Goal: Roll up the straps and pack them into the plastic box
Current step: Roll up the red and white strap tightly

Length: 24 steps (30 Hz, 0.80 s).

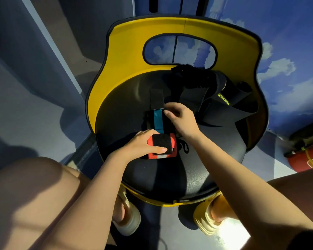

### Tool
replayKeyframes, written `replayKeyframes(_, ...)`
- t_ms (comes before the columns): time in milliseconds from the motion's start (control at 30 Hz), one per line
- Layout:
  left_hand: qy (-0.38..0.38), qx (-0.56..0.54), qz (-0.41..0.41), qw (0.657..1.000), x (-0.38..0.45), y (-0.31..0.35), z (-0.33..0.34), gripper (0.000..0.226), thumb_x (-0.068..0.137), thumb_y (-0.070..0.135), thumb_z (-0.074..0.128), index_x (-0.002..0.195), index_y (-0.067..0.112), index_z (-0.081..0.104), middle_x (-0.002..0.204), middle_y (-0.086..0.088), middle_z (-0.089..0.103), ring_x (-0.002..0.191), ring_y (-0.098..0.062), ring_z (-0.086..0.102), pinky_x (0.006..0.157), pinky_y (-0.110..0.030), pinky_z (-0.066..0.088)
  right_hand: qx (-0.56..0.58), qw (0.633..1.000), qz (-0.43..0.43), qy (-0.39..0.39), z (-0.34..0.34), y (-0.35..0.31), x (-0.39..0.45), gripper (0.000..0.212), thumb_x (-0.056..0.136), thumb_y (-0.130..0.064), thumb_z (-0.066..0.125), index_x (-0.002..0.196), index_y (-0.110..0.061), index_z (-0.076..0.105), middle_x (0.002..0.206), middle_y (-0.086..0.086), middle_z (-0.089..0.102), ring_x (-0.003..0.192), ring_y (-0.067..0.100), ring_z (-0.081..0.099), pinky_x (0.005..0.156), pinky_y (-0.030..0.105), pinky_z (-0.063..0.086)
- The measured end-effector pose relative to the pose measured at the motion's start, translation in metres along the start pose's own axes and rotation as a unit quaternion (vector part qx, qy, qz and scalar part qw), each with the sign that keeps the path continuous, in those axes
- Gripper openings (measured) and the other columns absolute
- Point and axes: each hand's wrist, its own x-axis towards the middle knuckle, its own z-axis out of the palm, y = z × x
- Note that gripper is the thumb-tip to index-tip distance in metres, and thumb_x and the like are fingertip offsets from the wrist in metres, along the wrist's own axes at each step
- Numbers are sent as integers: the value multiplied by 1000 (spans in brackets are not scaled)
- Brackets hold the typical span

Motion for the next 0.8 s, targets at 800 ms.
replayKeyframes(800,58,-30,105,992,-27,-14,19,79,67,31,83,130,40,35,132,9,39,119,-8,43,92,-28,47,8,948,62,-313,-23,31,-55,53,71,-29,80,118,-31,56,104,-15,64,99,0,60,91,16,44)
